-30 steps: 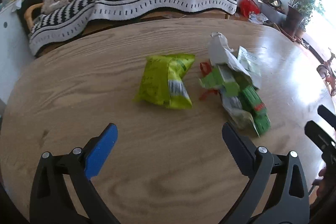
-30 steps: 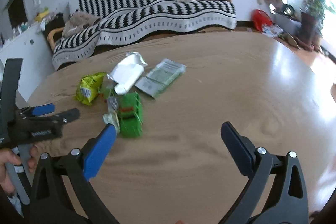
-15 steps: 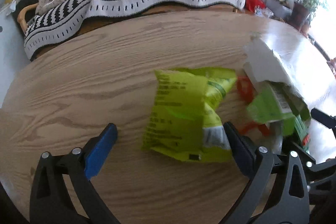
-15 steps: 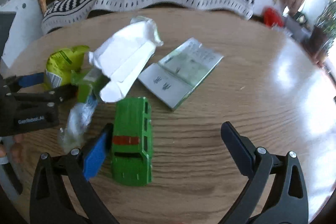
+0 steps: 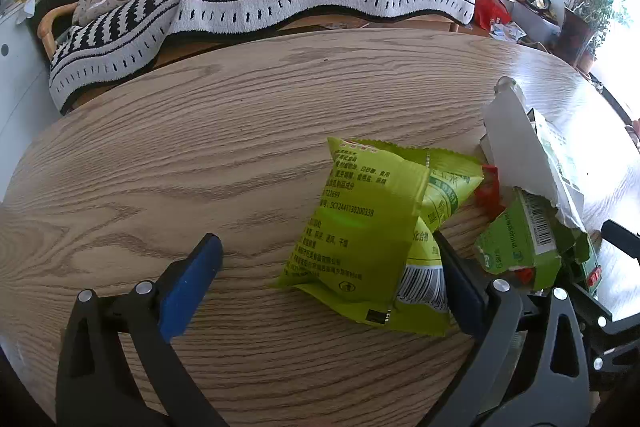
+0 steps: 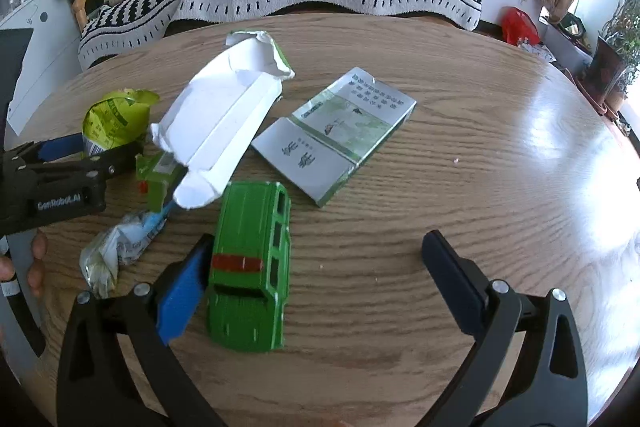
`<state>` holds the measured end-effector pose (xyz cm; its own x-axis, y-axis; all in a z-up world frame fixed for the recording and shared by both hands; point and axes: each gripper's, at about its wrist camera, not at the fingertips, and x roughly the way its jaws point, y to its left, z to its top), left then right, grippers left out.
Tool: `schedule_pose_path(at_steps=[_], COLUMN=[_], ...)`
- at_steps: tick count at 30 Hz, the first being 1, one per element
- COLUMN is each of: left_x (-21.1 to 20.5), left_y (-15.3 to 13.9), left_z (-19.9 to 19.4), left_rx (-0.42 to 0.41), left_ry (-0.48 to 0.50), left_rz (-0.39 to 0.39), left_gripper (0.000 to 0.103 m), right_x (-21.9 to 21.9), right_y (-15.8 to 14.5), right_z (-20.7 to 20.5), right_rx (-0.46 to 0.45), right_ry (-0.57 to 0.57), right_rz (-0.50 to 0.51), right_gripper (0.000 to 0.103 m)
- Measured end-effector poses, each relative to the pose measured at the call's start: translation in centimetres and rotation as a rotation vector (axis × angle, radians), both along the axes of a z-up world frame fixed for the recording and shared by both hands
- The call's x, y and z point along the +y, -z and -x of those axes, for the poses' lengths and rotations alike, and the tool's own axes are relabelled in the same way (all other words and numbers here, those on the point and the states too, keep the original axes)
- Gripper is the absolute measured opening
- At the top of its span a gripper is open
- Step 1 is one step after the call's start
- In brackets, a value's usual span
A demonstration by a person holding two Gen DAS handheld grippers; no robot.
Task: Collect trash
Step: 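Grasp the yellow-green snack bag with the left gripper while the right grasps the green toy car, then carry the snack bag and toy car over the bin and open both grippers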
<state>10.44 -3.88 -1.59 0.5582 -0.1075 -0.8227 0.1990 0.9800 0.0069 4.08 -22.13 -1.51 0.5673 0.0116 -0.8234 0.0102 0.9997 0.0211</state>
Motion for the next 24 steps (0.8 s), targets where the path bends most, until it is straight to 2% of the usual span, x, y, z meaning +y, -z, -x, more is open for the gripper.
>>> schedule_pose_path(at_steps=[5, 8, 9, 10, 11, 12, 13, 14, 16, 18, 21, 24], left_x=[0.0, -0.1, -0.1, -0.3, -0.5, -0.5, -0.5, -0.5, 0.0, 0.7, 1.5, 1.9], left_y=[0.0, 0.0, -0.2, -0.4, -0.3, -0.4, -0.5, -0.7, -1.0, -1.3, -1.6, -1.8], left_z=[0.0, 0.4, 0.6, 0.8, 1.0, 1.1, 1.3, 1.3, 1.4, 1.5, 1.5, 1.5], left_rx=[0.0, -0.006, -0.017, -0.036, -0.039, -0.041, -0.04, -0.037, -0.019, -0.02, -0.02, -0.021], left_ry=[0.0, 0.04, 0.052, 0.065, 0.072, 0.086, 0.1, 0.107, 0.103, 0.095, 0.082, 0.078], left_rz=[0.003, 0.011, 0.018, 0.016, -0.002, 0.011, 0.027, 0.04, 0.083, 0.1, 0.117, 0.125], left_gripper=[0.097, 0.094, 0.078, 0.066, 0.066, 0.063, 0.055, 0.049, 0.045, 0.044, 0.044, 0.044], right_x=[0.1, 0.2, 0.2, 0.3, 0.1, 0.3, 0.5, 0.7, 0.8, 0.5, 0.5, 0.5], right_y=[0.1, 0.1, 0.1, 0.2, 0.0, -0.2, -0.5, -0.7, -0.8, -1.5, -2.5, -2.7], right_z=[0.4, 0.6, 0.8, 0.9, 1.8, 2.1, 2.6, 3.1, 3.7, 4.8, 6.1, 6.2], right_rx=[-0.002, -0.001, -0.001, -0.002, -0.009, -0.024, -0.049, -0.061, -0.064, -0.104, -0.174, -0.178], right_ry=[-0.001, -0.001, -0.004, -0.01, -0.017, -0.032, -0.047, -0.04, -0.041, -0.003, 0.04, 0.049], right_rz=[0.001, 0.004, 0.004, 0.005, 0.0, -0.001, 0.001, 0.021, -0.003, -0.037, 0.006, 0.022], right_gripper=[0.098, 0.098, 0.097, 0.096, 0.085, 0.046, 0.035, 0.032, 0.032, 0.032, 0.032, 0.032])
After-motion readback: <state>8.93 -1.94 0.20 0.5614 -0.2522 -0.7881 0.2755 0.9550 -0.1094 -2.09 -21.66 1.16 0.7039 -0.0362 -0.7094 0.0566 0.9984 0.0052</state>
